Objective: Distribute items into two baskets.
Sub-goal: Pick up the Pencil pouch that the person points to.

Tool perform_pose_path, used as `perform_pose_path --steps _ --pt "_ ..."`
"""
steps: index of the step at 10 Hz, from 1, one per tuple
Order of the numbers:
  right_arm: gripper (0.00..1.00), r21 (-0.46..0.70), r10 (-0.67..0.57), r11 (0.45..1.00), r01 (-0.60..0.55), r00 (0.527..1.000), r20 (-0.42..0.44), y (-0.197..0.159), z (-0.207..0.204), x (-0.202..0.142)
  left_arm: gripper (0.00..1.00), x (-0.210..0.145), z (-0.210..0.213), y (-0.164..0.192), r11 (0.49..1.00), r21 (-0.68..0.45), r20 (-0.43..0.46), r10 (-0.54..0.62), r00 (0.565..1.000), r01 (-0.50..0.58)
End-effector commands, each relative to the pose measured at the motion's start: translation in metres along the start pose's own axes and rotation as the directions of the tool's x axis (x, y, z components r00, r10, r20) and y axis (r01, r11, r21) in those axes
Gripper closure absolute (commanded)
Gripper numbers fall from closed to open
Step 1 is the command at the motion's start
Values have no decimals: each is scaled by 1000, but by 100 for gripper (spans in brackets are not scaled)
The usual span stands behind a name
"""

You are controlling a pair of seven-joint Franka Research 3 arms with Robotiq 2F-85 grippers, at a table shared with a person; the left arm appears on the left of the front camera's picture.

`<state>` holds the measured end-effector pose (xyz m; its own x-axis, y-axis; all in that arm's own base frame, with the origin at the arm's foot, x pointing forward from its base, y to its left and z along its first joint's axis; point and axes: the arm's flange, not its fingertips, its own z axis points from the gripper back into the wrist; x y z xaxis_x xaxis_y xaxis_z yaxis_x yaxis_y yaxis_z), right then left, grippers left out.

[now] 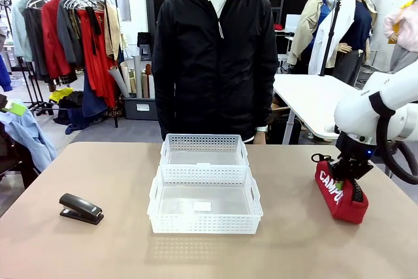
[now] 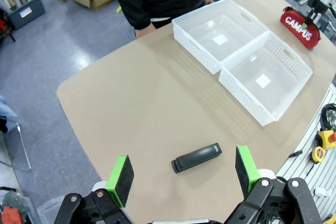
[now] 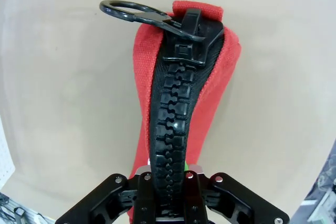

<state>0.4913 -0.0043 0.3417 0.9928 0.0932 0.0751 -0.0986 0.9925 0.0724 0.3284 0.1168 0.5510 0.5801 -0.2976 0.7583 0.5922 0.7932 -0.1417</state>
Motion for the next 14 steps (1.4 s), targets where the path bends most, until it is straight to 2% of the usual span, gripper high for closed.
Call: perform_pose_path --steps 1,3,7,8,11,14 --pt "100 -21 -12 1000 12 1000 2 5 -3 3 0 0 0 1 1000 -16 13 -10 1000 10" --pt "100 -9 -7 1000 7 1000 4 2 11 1 0 0 0 1 1000 -16 13 -10 1000 10" --pt "100 -32 35 999 -35 999 24 -18 105 -10 0 0 0 1 1000 -16 13 -10 1000 10" --pt "100 -39 102 994 -100 994 48 -19 130 -13 0 0 0 1 1000 -16 13 -10 1000 10" --pt "100 39 383 920 -391 915 125 3 179 -15 0 0 0 1 1000 -16 13 -10 1000 10" --pt "100 62 602 784 -618 780 167 35 207 -21 0 0 0 1 1000 -16 13 -10 1000 10"
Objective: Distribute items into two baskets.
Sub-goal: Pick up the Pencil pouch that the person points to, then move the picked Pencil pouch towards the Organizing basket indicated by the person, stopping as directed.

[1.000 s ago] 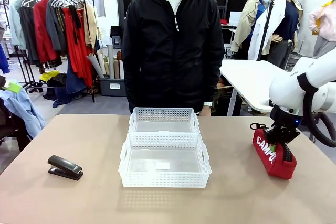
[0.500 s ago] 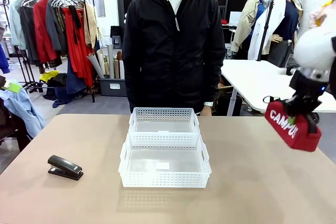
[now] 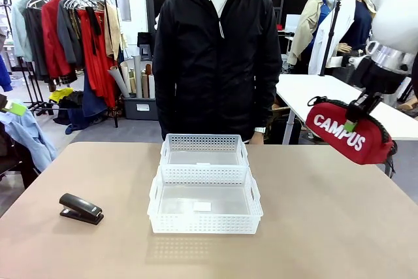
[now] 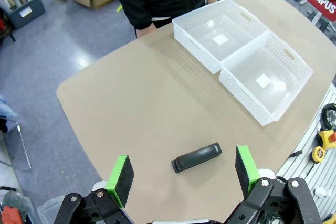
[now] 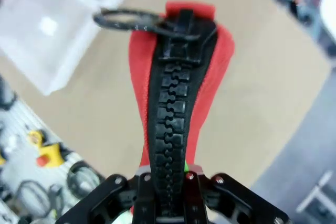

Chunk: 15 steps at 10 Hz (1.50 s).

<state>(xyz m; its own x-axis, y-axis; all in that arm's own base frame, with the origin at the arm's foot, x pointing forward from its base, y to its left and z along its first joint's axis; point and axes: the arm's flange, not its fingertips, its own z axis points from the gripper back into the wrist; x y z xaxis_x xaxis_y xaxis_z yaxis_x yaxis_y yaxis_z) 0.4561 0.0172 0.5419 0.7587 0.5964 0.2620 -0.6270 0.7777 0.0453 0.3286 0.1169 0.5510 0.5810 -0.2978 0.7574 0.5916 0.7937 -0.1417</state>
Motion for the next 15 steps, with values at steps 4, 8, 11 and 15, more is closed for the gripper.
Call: perform_pose_path --steps 4,8,11,15 --pt "100 18 184 983 -184 983 18 18 20 -6 0 0 0 0 1000 -17 14 -10 1000 11" --pt "100 21 165 986 -165 986 9 22 17 1 0 0 0 0 1000 -17 14 -10 1000 11" --pt "100 21 165 986 -165 986 9 22 17 1 0 0 0 0 1000 -17 14 -10 1000 11" --pt "100 21 165 986 -165 986 9 22 17 1 0 0 0 0 1000 -17 14 -10 1000 11"
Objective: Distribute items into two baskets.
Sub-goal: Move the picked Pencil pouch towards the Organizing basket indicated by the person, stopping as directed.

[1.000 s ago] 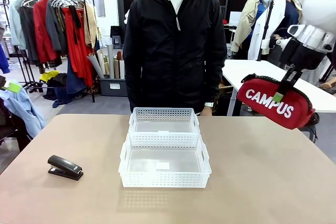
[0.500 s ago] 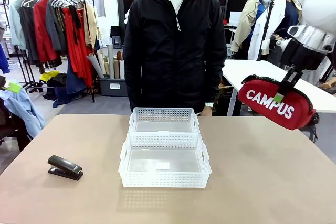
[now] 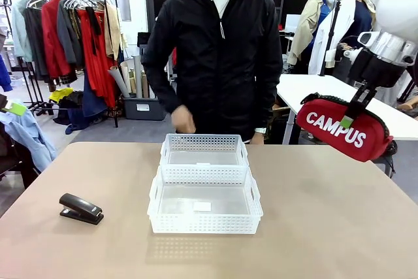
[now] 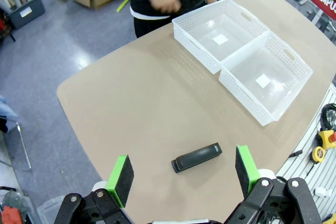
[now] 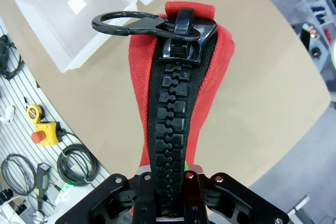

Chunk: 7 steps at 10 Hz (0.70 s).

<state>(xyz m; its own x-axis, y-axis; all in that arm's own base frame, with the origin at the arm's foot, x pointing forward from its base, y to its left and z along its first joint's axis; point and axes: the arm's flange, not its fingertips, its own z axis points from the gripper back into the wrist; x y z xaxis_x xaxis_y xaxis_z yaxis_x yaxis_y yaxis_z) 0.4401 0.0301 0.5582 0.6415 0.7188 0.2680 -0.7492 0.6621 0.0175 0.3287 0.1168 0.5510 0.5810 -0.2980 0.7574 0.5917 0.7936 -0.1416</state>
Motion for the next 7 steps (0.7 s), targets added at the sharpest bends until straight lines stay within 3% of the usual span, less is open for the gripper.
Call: perform_pose_path --steps 1,7 --pt "100 3 -4 1000 4 1000 7 1 1 2 0 0 0 1 1000 -17 14 -10 1000 11" --pt "100 3 -4 1000 4 1000 7 1 1 2 0 0 0 1 1000 -17 14 -10 1000 11"
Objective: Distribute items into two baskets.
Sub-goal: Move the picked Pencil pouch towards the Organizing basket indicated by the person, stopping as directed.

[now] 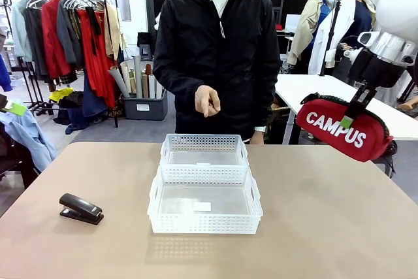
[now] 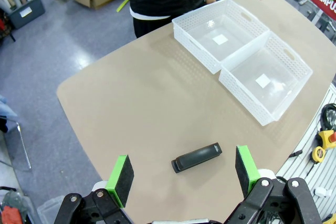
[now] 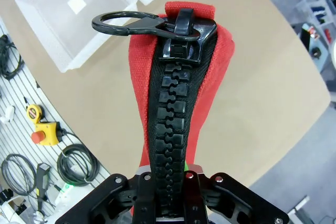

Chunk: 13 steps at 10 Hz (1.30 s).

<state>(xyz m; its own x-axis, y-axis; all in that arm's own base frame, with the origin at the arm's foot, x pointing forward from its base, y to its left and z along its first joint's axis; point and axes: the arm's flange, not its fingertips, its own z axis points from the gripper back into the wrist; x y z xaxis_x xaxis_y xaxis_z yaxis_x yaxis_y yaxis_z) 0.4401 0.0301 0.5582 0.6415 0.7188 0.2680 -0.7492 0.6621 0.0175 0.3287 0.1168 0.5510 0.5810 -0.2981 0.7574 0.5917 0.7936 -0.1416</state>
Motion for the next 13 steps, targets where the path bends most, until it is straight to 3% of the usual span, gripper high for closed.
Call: perform_pose_path --steps 1,10,13 --pt "100 3 -4 1000 4 1000 7 1 1 2 0 0 0 1 1000 -17 14 -10 1000 10" --pt "100 0 0 1000 0 1000 0 0 0 0 0 0 0 1 1000 -17 14 -10 1000 10" --pt "100 0 61 998 -61 998 -22 20 -3 2 0 0 0 1 1000 -17 14 -10 1000 10"
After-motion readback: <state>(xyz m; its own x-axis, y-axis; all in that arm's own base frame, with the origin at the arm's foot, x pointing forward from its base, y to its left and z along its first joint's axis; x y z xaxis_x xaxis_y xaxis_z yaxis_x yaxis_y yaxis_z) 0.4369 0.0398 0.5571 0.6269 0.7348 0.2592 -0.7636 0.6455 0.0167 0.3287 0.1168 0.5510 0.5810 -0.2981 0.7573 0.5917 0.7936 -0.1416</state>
